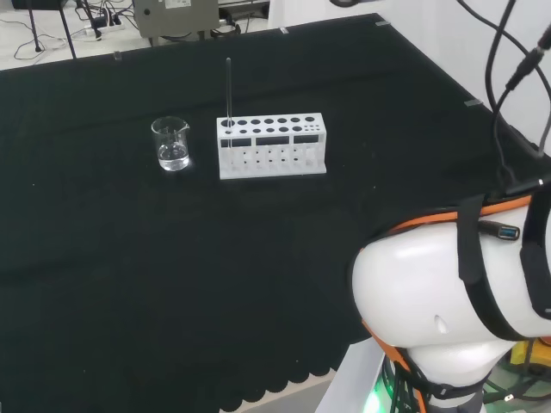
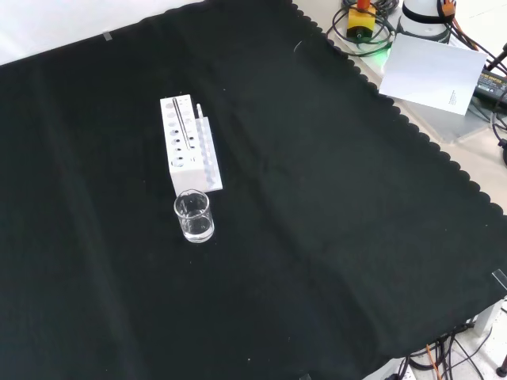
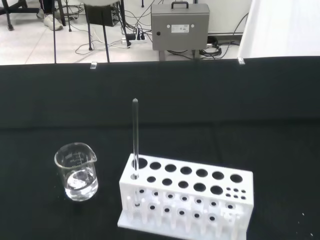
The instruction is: Take the glass rod from the white test tube rack.
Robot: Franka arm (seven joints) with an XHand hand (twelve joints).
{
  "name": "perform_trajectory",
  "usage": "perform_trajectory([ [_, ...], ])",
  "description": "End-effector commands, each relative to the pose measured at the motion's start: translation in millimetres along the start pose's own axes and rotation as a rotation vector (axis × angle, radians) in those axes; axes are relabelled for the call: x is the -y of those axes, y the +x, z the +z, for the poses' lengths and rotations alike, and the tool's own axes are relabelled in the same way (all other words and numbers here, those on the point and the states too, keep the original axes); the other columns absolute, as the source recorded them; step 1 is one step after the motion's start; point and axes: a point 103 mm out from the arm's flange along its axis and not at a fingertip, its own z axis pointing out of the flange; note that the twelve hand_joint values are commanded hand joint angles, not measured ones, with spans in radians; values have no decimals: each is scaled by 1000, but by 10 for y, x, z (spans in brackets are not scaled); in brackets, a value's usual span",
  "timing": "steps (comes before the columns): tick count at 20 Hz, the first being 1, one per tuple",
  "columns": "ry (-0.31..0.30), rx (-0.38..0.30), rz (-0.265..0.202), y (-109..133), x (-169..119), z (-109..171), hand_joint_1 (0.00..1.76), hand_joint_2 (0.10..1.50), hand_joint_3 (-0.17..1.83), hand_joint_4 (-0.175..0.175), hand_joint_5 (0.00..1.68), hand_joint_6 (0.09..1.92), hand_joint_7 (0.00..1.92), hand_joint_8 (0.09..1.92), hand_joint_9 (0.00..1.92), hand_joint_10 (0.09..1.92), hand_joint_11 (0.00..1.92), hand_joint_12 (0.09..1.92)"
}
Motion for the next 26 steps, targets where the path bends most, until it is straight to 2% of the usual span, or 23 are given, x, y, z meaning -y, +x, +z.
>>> perform_trajectory([
  [1, -7, -15, -34, 48, -395, -77, 746, 816, 634, -164, 244, 98, 73, 930, 124, 929, 0, 1393],
  [9, 9, -24, -71, 125, -847, -11, 745, 812, 634, -162, 253, 96, 82, 933, 132, 929, 0, 1397],
  [15, 26, -31, -81, 104, -1210, 115, 742, 810, 634, -161, 257, 94, 86, 933, 133, 927, 0, 1394],
  [20, 49, -30, -82, 101, -1371, 264, 742, 809, 634, -161, 259, 93, 88, 933, 134, 926, 0, 1389],
  [26, 83, -21, -120, 104, -1498, 498, 743, 808, 634, -160, 262, 89, 100, 936, 141, 927, 0, 1385],
])
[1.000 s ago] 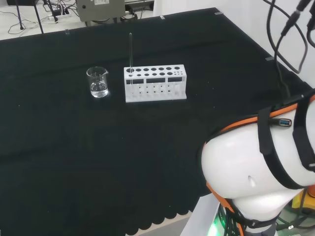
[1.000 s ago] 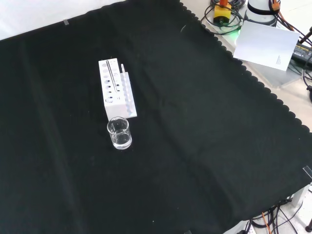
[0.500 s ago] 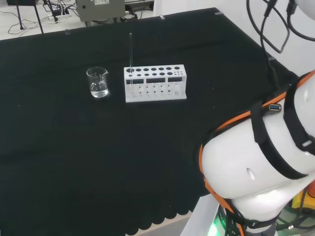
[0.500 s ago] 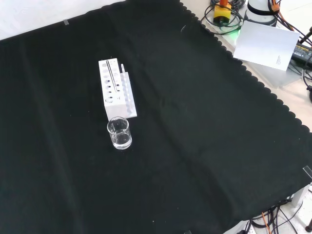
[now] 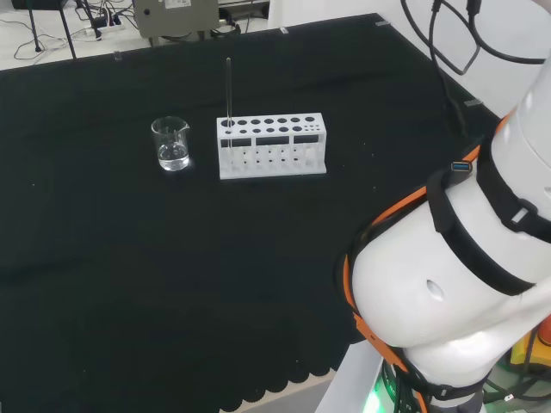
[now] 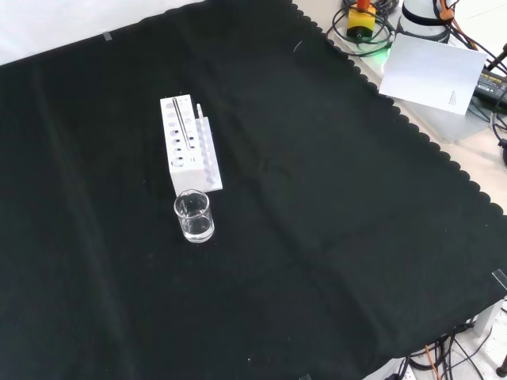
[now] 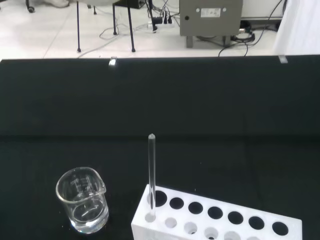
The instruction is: Take the glass rod from the white test tube rack.
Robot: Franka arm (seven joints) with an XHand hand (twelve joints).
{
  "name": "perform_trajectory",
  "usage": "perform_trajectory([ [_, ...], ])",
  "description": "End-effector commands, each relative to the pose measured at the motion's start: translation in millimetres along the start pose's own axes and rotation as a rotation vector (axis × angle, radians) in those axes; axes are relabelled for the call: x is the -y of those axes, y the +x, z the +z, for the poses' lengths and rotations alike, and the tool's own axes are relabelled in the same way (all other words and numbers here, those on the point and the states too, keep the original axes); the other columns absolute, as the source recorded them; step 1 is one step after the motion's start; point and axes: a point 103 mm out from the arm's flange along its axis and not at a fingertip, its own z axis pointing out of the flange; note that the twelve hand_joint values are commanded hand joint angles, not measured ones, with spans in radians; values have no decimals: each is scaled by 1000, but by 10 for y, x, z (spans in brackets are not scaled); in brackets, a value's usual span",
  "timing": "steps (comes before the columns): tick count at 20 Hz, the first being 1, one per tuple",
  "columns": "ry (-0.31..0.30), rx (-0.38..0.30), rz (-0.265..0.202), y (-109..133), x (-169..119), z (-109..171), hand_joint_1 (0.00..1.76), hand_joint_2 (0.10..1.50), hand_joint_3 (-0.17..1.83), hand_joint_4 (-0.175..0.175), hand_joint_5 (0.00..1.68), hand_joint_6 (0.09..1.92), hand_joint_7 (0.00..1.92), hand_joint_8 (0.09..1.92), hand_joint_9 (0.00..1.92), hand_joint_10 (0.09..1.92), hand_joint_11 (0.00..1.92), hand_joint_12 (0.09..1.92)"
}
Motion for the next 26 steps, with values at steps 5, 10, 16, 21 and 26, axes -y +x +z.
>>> perform_trajectory([
  [5, 41, 12, -50, -18, -272, 333, 743, 808, 634, -160, 264, 87, 108, 937, 153, 929, 0, 1385],
  [10, 62, 18, -60, 23, -329, 505, 744, 808, 634, -160, 266, 87, 114, 937, 170, 931, 0, 1387],
  [16, 68, 20, -83, 87, -396, 612, 746, 807, 634, -160, 270, 87, 130, 940, 191, 931, 0, 1392],
  [21, 69, 28, -109, 181, -478, 700, 746, 808, 635, -161, 279, 87, 160, 943, 242, 928, 0, 1416],
  [26, 85, 26, -127, 236, -560, 823, 746, 809, 637, -163, 303, 87, 197, 946, 298, 922, 0, 1443],
])
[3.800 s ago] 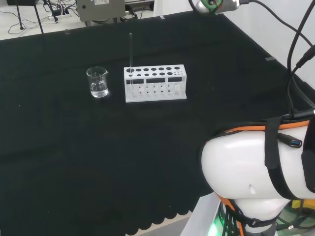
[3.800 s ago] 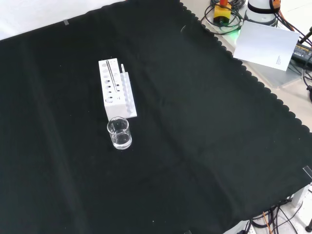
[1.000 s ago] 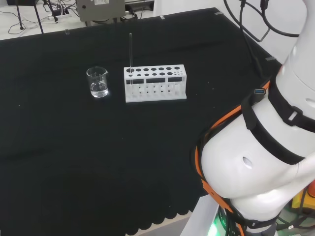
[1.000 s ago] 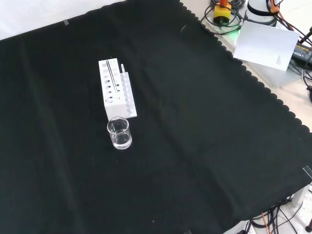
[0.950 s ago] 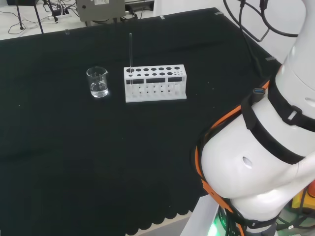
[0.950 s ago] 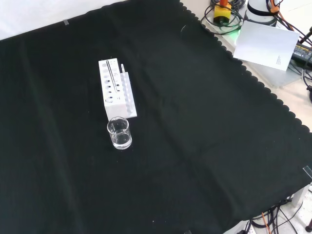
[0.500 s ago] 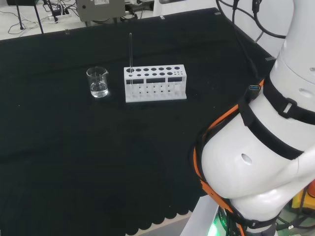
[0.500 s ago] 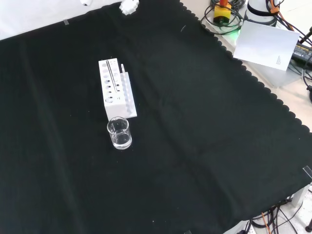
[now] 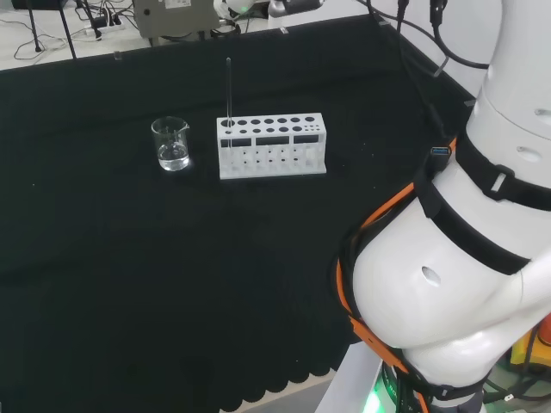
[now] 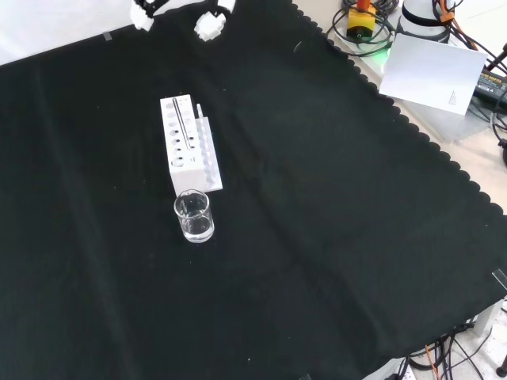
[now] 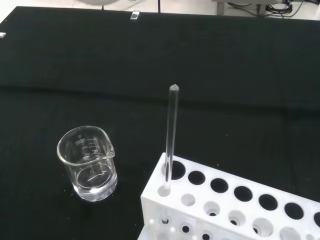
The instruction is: Take the glass rod from the white test tube rack.
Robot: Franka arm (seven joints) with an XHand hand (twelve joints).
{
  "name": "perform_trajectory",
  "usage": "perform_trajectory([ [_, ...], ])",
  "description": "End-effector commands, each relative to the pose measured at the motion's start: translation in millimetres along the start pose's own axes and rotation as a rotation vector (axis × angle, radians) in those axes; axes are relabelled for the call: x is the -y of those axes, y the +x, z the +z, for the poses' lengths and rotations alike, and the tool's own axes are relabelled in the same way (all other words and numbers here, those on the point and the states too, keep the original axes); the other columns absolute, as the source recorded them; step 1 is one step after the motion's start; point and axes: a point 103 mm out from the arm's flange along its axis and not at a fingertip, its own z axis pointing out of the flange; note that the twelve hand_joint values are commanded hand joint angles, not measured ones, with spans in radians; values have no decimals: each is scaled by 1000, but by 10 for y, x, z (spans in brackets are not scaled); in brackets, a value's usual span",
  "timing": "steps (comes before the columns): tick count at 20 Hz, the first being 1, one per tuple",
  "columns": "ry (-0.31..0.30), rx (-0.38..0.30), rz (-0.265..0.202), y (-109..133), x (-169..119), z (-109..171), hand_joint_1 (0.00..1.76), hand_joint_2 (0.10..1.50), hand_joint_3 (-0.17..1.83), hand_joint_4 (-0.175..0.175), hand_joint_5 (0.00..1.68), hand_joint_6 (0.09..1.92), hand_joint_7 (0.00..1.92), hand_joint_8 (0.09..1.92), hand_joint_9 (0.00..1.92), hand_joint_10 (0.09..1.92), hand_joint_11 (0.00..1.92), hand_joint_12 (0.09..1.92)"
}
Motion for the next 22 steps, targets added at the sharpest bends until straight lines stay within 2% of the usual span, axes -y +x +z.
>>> perform_trajectory([
  [1, 12, 2, -25, 70, -121, 117, 746, 809, 637, -163, 307, 87, 201, 947, 304, 922, 0, 1445],
  [14, 30, -3, -34, 73, -215, 300, 755, 801, 635, -173, 414, 118, 229, 947, 357, 916, 32, 1460],
  [22, 55, 1, -41, 111, -304, 529, 757, 800, 637, -175, 419, 132, 279, 950, 413, 903, 53, 1451],
])
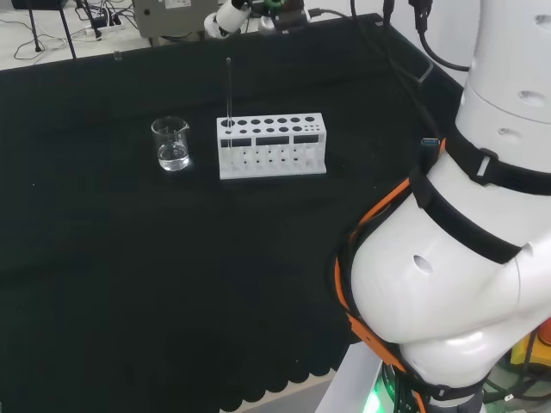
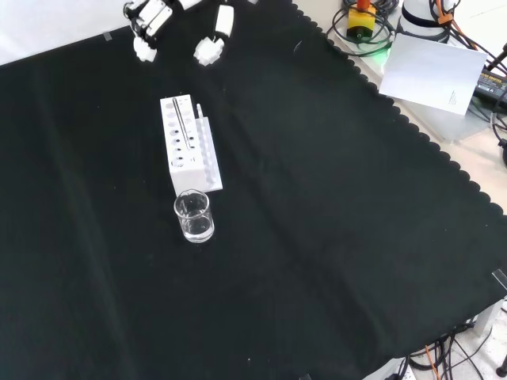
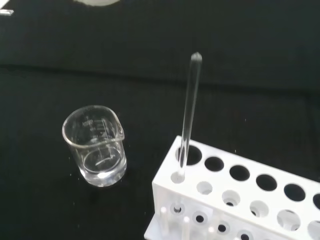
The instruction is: Take the glass rod from the white test tube rack.
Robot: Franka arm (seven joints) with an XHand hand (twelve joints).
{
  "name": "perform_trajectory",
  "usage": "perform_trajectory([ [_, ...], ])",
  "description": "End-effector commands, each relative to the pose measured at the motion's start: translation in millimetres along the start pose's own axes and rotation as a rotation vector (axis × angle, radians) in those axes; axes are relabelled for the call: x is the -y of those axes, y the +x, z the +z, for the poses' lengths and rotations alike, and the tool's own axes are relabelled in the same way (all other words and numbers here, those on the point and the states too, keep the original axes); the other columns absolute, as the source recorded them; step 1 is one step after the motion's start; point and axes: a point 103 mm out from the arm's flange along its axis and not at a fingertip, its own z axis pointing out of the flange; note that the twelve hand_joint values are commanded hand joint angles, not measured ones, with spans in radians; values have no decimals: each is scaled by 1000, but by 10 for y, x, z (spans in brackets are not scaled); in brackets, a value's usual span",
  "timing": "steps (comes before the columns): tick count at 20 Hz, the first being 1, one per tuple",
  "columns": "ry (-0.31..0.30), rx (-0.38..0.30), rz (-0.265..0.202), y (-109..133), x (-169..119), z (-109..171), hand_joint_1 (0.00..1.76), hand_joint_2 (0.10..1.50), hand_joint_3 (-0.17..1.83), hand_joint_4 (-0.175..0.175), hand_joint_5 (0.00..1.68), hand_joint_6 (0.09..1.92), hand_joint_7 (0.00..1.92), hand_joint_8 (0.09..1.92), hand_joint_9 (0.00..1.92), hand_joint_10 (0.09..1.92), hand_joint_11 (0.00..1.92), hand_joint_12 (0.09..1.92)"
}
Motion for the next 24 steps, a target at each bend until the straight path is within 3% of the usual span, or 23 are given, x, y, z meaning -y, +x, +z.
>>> perform_trajectory([
  [1, 17, 7, -7, 17, -90, 197, 757, 800, 638, -175, 420, 135, 288, 950, 426, 901, 62, 1452],
  [24, 96, 1, -11, -138, -253, 743, 744, 821, 638, -175, 412, 269, 591, 943, 728, 869, 301, 1414],
])
